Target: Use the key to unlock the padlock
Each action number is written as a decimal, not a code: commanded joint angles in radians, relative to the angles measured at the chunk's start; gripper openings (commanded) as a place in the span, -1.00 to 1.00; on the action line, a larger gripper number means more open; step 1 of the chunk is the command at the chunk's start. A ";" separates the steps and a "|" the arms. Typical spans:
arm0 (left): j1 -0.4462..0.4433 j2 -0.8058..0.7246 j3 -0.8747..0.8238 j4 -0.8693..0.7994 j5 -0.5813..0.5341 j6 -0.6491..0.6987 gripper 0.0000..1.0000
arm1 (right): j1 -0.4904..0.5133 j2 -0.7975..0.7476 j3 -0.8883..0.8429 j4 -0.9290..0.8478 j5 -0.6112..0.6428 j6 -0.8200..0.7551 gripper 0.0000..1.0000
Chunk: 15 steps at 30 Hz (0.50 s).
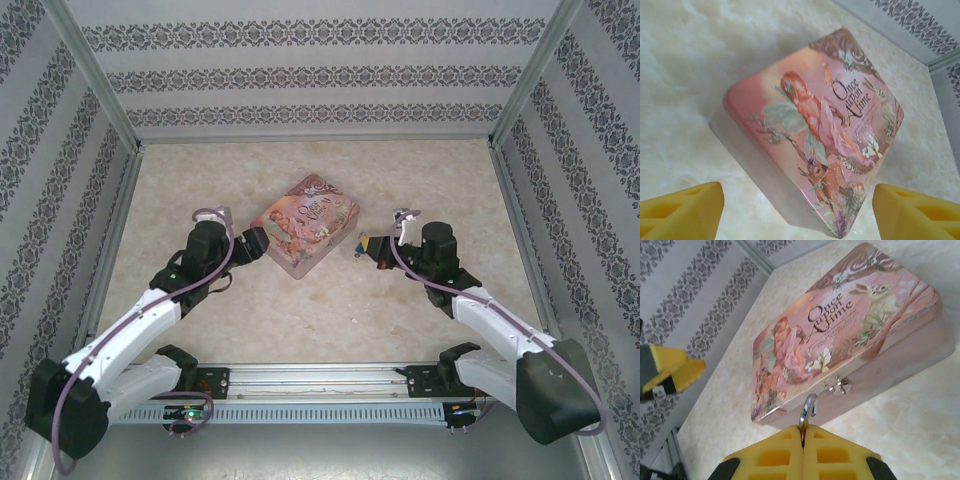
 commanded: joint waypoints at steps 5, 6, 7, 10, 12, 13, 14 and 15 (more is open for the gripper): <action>0.027 -0.129 -0.054 -0.071 -0.141 0.118 0.76 | -0.001 -0.086 0.078 -0.311 -0.055 -0.104 -1.00; 0.028 -0.140 -0.057 -0.077 -0.151 0.127 0.77 | -0.002 -0.098 0.080 -0.328 -0.055 -0.109 -1.00; 0.030 -0.152 -0.059 -0.084 -0.160 0.136 0.78 | 0.000 -0.111 0.082 -0.354 -0.054 -0.114 -1.00; 0.031 -0.180 -0.071 -0.087 -0.182 0.159 0.80 | 0.007 -0.137 0.087 -0.420 -0.044 -0.136 -1.00; 0.031 -0.199 -0.084 -0.082 -0.194 0.165 0.81 | 0.015 -0.152 0.091 -0.465 -0.027 -0.146 -1.00; 0.033 -0.208 -0.093 -0.076 -0.199 0.167 0.81 | 0.019 -0.157 0.091 -0.483 -0.026 -0.151 -1.00; 0.032 -0.216 -0.102 -0.070 -0.203 0.167 0.81 | 0.024 -0.162 0.090 -0.498 -0.024 -0.154 -1.00; 0.033 -0.222 -0.109 -0.065 -0.204 0.166 0.82 | 0.029 -0.166 0.090 -0.511 -0.021 -0.152 -1.00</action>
